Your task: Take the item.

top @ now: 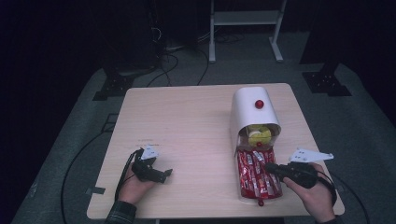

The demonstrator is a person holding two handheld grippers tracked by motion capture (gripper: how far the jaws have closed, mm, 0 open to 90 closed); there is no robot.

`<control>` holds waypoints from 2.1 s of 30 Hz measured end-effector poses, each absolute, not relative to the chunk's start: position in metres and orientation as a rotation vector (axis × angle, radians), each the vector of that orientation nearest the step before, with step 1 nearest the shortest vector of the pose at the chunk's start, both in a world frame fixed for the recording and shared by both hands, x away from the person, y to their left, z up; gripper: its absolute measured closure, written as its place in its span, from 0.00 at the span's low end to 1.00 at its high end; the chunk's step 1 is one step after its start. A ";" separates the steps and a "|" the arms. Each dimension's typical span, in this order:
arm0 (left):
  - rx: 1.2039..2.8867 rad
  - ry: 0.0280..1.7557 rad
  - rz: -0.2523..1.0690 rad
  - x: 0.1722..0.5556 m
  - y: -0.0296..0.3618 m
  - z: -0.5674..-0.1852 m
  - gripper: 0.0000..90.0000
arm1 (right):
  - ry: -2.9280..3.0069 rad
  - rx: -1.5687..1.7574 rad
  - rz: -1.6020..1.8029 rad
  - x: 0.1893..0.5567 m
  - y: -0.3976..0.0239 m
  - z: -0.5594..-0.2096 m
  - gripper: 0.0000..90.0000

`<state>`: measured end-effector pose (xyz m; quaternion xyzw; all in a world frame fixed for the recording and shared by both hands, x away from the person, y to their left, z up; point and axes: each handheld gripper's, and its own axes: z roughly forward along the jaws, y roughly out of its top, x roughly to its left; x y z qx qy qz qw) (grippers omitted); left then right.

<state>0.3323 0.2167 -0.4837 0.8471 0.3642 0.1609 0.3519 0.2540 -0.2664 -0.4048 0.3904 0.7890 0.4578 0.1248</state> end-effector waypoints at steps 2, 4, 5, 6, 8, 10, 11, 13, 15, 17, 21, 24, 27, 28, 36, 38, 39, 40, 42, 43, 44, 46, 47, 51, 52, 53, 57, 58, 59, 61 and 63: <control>2.192 0.943 0.416 0.332 0.217 -0.484 0.00 | 2.295 1.136 1.331 0.254 -0.269 -0.404 0.96; 2.192 0.943 0.416 0.332 0.217 -0.484 0.00 | 2.294 1.136 1.324 0.253 -0.271 -0.403 0.96; 2.192 0.943 0.416 0.332 0.217 -0.484 0.00 | 2.290 1.137 1.324 0.253 -0.272 -0.403 0.96; 2.192 0.943 0.416 0.332 0.217 -0.484 0.00 | 2.286 1.139 1.323 0.253 -0.273 -0.403 0.96; 2.192 0.943 0.416 0.332 0.217 -0.484 0.00 | 2.282 1.145 1.323 0.253 -0.276 -0.402 0.96; 2.192 0.943 0.416 0.332 0.217 -0.484 0.00 | 2.278 1.148 1.323 0.253 -0.278 -0.402 0.96; 2.192 0.943 0.416 0.332 0.217 -0.484 0.00 | 2.277 1.150 1.320 0.253 -0.278 -0.402 0.96; 2.192 0.943 0.416 0.332 0.217 -0.484 0.00 | 2.272 1.152 1.321 0.253 -0.280 -0.402 0.96; 2.192 0.943 0.416 0.332 0.217 -0.484 0.00 | 2.269 1.160 1.317 0.252 -0.282 -0.401 0.96; 2.192 0.943 0.416 0.332 0.217 -0.484 0.00 | 2.266 1.164 1.317 0.252 -0.284 -0.401 0.96; 2.192 0.943 0.416 0.332 0.217 -0.484 0.00 | 2.258 1.173 1.313 0.251 -0.288 -0.401 0.96; 2.192 0.943 0.416 0.332 0.217 -0.484 0.00 | 2.254 1.178 1.309 0.251 -0.290 -0.400 0.96; 2.192 0.943 0.416 0.332 0.217 -0.484 0.00 | 2.247 1.181 1.305 0.250 -0.294 -0.400 0.96; 2.192 0.943 0.416 0.332 0.217 -0.484 0.00 | 2.244 1.183 1.304 0.249 -0.295 -0.400 0.96; 2.192 0.943 0.416 0.332 0.217 -0.484 0.00 | 2.226 1.194 1.300 0.248 -0.303 -0.400 0.96; 2.193 0.943 0.416 0.332 0.217 -0.484 0.00 | 2.222 1.200 1.299 0.248 -0.305 -0.399 0.96; 2.195 0.942 0.417 0.333 0.217 -0.484 0.00 | 2.219 1.202 1.300 0.248 -0.305 -0.399 0.96; 2.196 0.942 0.417 0.333 0.217 -0.484 0.00 | 2.216 1.202 1.298 0.248 -0.306 -0.399 0.96; 2.195 0.942 0.417 0.333 0.217 -0.484 0.00 | 2.212 1.206 1.296 0.248 -0.308 -0.399 0.96; 2.196 0.942 0.417 0.333 0.217 -0.484 0.00 | 2.210 1.210 1.295 0.248 -0.308 -0.399 0.96; 2.197 0.941 0.418 0.334 0.216 -0.484 0.00 | 2.207 1.214 1.293 0.248 -0.309 -0.399 0.96; 2.197 0.941 0.417 0.334 0.216 -0.483 0.00 | 2.200 1.218 1.292 0.248 -0.311 -0.399 0.96; 2.195 0.942 0.418 0.334 0.216 -0.484 0.00 | 2.197 1.221 1.292 0.248 -0.312 -0.399 0.96; 2.194 0.942 0.417 0.334 0.216 -0.484 0.00 | 2.180 1.226 1.288 0.248 -0.317 -0.399 0.96; 2.194 0.941 0.417 0.335 0.216 -0.484 0.00 | 2.177 1.228 1.287 0.248 -0.317 -0.398 0.96; 2.194 0.941 0.417 0.335 0.216 -0.484 0.00 | 2.172 1.233 1.285 0.248 -0.318 -0.398 0.96; 2.194 0.941 0.417 0.335 0.216 -0.484 0.00 | 2.153 1.245 1.281 0.249 -0.323 -0.399 0.97; 2.194 0.941 0.417 0.335 0.216 -0.484 0.00 | 2.147 1.250 1.281 0.249 -0.324 -0.399 0.96; 2.194 0.941 0.417 0.335 0.216 -0.484 0.00 | 2.141 1.255 1.282 0.249 -0.326 -0.399 0.96; 2.194 0.941 0.417 0.335 0.216 -0.484 0.00 | 2.132 1.267 1.280 0.250 -0.328 -0.399 0.96; 2.194 0.941 0.417 0.335 0.216 -0.484 0.00 | 2.119 1.276 1.278 0.251 -0.330 -0.401 0.96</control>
